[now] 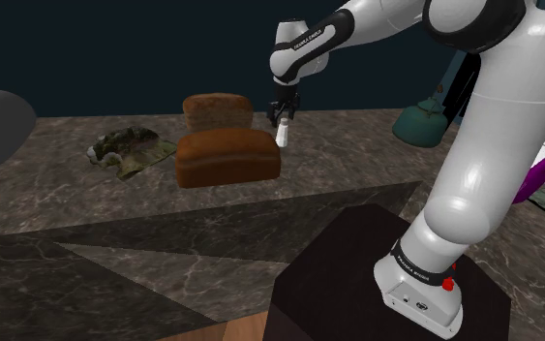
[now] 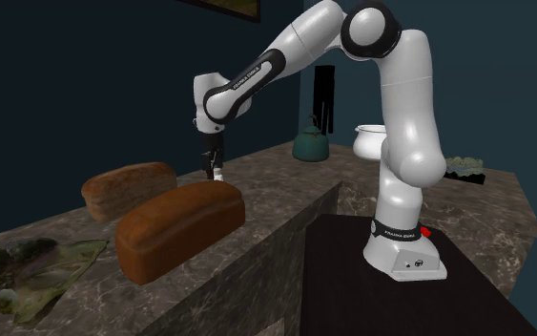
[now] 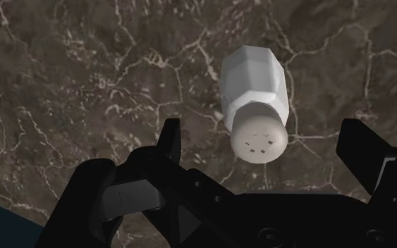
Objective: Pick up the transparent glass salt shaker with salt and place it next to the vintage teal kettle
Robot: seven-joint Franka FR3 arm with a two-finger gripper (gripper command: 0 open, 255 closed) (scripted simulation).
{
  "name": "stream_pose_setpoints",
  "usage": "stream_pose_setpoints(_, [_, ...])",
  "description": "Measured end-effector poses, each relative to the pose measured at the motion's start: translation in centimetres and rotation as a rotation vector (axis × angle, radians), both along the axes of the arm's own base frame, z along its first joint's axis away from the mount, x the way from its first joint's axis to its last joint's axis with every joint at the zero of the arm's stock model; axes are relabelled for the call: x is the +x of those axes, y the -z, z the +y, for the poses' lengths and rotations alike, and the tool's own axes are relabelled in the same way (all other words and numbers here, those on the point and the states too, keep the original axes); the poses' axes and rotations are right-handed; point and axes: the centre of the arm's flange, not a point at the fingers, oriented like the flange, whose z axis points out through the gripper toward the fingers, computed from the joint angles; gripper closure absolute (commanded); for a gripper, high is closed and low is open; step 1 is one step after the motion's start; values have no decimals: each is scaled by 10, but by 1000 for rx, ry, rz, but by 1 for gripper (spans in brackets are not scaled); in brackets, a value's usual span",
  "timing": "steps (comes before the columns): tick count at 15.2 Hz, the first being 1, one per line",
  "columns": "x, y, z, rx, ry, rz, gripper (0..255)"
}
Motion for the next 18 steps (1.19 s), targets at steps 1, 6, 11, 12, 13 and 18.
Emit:
stream_pose_setpoints(1, [0, 0, 0, 0, 0, 0, 255])
stream_pose_setpoints(6, [0, 0, 0, 0, 0, -1, 255])
stream_pose_setpoints(11, [0, 0, 0, 0, 0, -1, 255])
stream_pose_setpoints(12, [0, -2, 0, 0, 0, 0, 255])
stream_pose_setpoints(13, [0, -6, 1, 0, 0, 0, 255])
stream_pose_setpoints(18, [0, -32, 0, 0, 0, 0, 255])
